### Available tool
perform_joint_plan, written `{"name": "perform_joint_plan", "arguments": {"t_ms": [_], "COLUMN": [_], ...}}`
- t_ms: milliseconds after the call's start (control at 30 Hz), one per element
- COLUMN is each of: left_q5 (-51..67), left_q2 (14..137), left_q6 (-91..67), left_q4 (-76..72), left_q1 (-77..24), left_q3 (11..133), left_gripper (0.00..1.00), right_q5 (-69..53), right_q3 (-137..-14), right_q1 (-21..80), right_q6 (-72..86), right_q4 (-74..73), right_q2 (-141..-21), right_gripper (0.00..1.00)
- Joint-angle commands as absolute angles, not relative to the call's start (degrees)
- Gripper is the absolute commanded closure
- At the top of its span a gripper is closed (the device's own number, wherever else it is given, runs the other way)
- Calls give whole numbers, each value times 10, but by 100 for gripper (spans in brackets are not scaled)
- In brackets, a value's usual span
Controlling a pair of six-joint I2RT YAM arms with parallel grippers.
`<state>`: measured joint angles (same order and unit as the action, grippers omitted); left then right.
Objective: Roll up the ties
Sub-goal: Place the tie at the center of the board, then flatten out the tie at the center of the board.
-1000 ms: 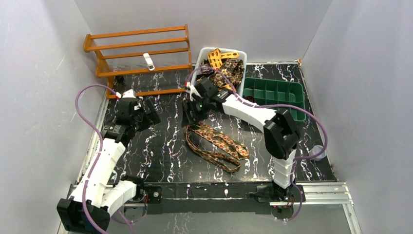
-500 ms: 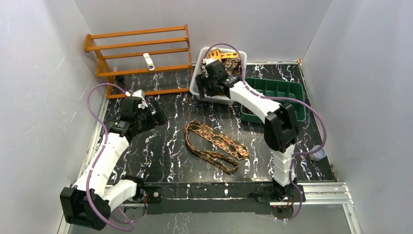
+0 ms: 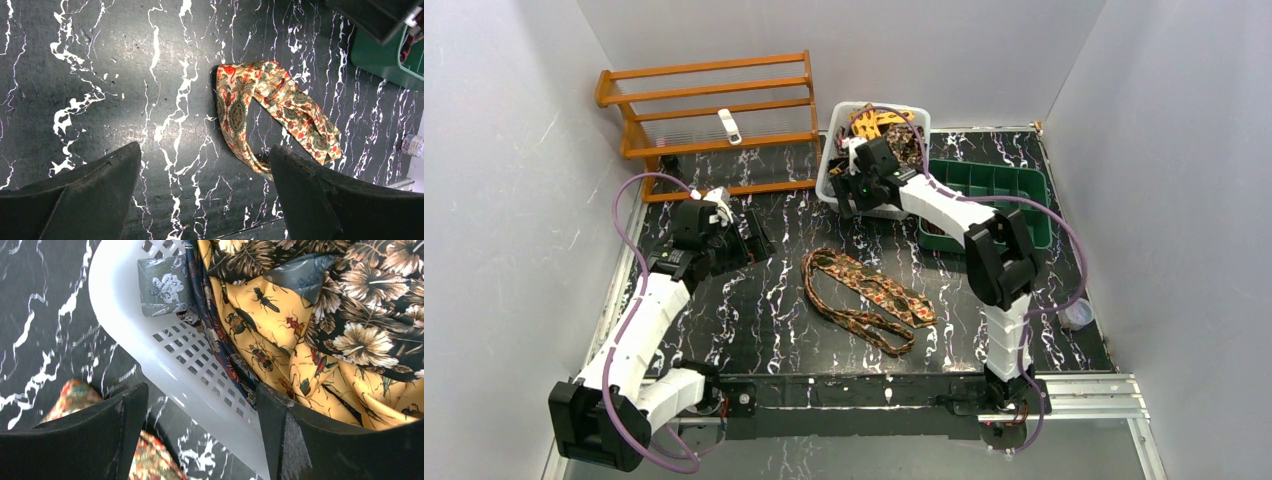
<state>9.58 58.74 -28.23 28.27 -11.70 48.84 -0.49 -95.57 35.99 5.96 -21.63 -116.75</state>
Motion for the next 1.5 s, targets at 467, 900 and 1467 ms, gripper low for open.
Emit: {"name": "perform_joint_plan", "arguments": {"t_ms": [467, 900, 1467], "left_q5": [185, 114, 92], "left_q2": [582, 575, 586], "left_q6": [-320, -357, -346], "left_q4": [278, 269, 266], "left_q1": [-136, -216, -216], "left_q3": [430, 404, 412], "left_gripper": [2, 2, 2], "right_q5": [-104, -271, -234], "right_q3": [-689, -339, -427], "right_q1": [359, 393, 489], "right_q6": [63, 181, 71], "right_q4": [-176, -117, -123], "right_q2": [-827, -623, -811], "right_gripper": [13, 11, 20]}}
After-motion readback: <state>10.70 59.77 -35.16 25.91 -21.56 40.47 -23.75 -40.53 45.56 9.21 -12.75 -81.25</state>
